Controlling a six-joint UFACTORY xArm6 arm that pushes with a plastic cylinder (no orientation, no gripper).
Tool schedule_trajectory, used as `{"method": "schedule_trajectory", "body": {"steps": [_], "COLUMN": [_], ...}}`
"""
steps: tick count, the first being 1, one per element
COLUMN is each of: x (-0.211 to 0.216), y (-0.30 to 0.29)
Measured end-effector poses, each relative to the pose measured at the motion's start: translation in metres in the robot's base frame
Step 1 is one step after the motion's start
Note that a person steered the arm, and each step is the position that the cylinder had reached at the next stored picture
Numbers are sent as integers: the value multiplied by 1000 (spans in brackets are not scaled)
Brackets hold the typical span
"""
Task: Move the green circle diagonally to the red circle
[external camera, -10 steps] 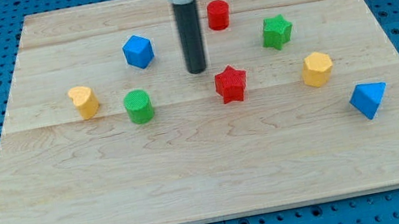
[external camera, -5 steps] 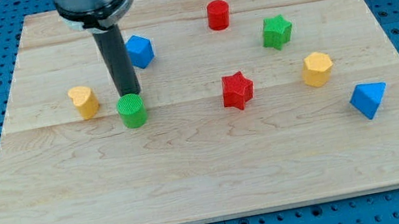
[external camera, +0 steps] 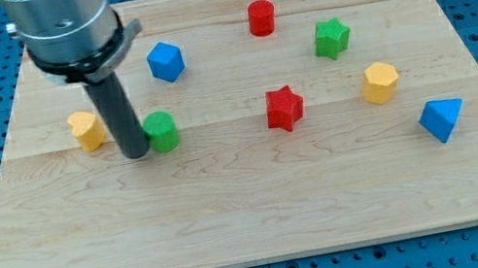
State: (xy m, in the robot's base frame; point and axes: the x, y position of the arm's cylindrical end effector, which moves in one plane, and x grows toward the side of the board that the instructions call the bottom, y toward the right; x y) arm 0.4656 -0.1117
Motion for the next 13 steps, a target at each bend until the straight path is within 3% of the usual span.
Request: {"method": "schedule_trajectory", "body": {"steps": [2, 4, 6, 9, 11, 13], "x": [7, 52, 67, 62, 71, 71], "y": [21, 134, 174, 177, 125, 125]}}
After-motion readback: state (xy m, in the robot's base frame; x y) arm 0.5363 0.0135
